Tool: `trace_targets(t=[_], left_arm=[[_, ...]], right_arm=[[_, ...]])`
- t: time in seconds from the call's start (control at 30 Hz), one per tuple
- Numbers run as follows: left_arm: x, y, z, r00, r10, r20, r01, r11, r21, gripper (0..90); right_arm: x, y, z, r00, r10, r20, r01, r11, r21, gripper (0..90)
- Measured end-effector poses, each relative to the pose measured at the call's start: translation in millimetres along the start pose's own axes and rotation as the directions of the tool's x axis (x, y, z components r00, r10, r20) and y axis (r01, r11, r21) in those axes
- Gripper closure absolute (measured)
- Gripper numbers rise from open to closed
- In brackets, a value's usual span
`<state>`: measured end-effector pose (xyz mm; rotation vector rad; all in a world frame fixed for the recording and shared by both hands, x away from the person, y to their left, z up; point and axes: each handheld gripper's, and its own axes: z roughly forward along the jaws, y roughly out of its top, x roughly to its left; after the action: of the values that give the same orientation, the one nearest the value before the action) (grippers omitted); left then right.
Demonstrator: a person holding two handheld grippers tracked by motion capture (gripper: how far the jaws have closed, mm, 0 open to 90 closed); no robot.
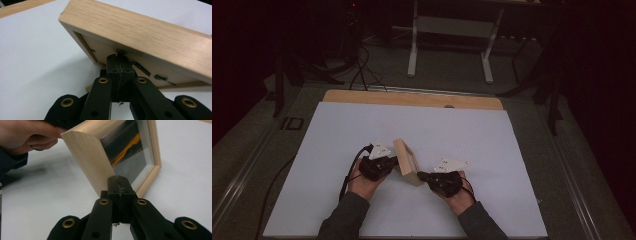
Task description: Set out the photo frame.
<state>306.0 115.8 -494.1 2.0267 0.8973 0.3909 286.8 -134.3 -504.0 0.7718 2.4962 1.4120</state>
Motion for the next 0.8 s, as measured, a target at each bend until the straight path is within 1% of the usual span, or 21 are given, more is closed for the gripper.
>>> trace_targets(t=[0.3, 0.5, 0.6, 0.67, 0.73, 0.8], left_arm=[[4.6, 2.7, 2.8, 1.0, -0.004, 0.002, 0.004, 1.0, -0.005, 89.8], [7.6, 2.8, 4.0, 0.9997, -0.023, 0.009, 0.023, 0.9997, -0.013, 89.8], [7.8, 2.9, 4.0, 0.9997, -0.024, 0.008, 0.024, 0.9996, -0.012, 89.8], [9.1, 2.8, 3.9, 0.9994, -0.033, 0.012, 0.033, 0.9994, -0.013, 88.6], [10.5, 2.5, 3.7, 0.9987, -0.05, 0.009, 0.05, 0.9987, -0.01, 85.6], [11.0, 1.9, 3.2, 0.9986, -0.052, -0.004, 0.052, 0.9986, 0.005, 83.1]], right_arm=[[4.9, 1.6, 4.2, 1.0, -0.002, -0.006, 0.002, 1.0, -0.003, 89.4], [6.8, 2.4, 6.1, 1.0, -0.003, -0.008, 0.003, 1.0, -0.004, 89.4], [7.1, 2.5, 6.3, 1.0, -0.004, -0.009, 0.004, 1.0, -0.004, 89.3], [6.5, 2.5, 6.3, 0.9999, -0.004, -0.009, 0.004, 1.0, -0.004, 88.1], [6.0, 2.7, 6.2, 0.9999, -0.006, -0.008, 0.006, 1.0, -0.003, 87.1], [5.4, 2.6, 5.9, 0.9999, -0.006, -0.009, 0.006, 1.0, 0.0, 85.5]])
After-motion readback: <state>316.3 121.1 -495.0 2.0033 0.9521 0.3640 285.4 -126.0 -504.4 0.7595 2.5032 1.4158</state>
